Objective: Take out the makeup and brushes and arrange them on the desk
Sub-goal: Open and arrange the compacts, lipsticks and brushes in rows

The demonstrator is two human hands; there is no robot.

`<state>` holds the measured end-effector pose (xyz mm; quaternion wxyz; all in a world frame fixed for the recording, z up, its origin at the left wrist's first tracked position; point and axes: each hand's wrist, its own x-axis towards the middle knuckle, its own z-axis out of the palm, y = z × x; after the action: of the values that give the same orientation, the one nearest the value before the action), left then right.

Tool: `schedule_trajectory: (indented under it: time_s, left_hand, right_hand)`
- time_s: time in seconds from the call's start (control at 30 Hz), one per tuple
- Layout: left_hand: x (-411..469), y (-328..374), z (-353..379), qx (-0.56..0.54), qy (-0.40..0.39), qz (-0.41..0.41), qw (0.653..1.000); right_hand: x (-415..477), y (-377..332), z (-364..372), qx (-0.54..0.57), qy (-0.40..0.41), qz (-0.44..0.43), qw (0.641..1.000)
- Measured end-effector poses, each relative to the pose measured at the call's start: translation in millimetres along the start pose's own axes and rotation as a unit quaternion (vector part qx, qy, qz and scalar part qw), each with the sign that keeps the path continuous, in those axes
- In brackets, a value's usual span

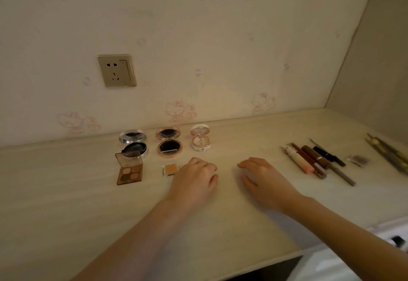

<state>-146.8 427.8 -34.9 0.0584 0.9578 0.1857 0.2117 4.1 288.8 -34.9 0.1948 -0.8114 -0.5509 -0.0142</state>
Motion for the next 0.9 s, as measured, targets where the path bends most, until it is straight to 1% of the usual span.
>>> schedule_trajectory:
  time_s: [0.1,0.2,0.33,0.47,0.57,0.7,0.8,0.9]
  left_hand:
    - [18,27,12,-0.02,-0.016,0.023,0.999]
    - [38,60,25,-0.026,-0.014,0.066,0.997]
    - [62,105,42,-0.046,-0.006,0.111,0.993]
    - [84,150,58,-0.088,0.006,0.157,0.984]
    - [103,180,71,-0.099,0.016,0.184,0.978]
    - [130,212,91,-0.11,0.015,0.207,0.972]
    - [150,230,109,-0.075,-0.009,0.239,0.968]
    - [168,243,126,-0.049,-0.047,0.234,0.97]
  right_hand:
    - [-23,28,-20,-0.008,0.02,0.03,0.999]
    - [-46,59,-43,-0.017,0.036,0.073,0.997]
    - [-73,100,-68,-0.04,0.072,0.106,0.991]
    - [-98,142,-84,-0.035,0.081,0.169,0.982]
    - [-110,171,-94,-0.06,0.086,0.193,0.976]
    - [-116,202,-101,-0.049,0.098,0.224,0.968]
    - [-111,221,-100,-0.079,0.099,0.239,0.963]
    - [-101,237,-97,-0.103,0.096,0.242,0.96]
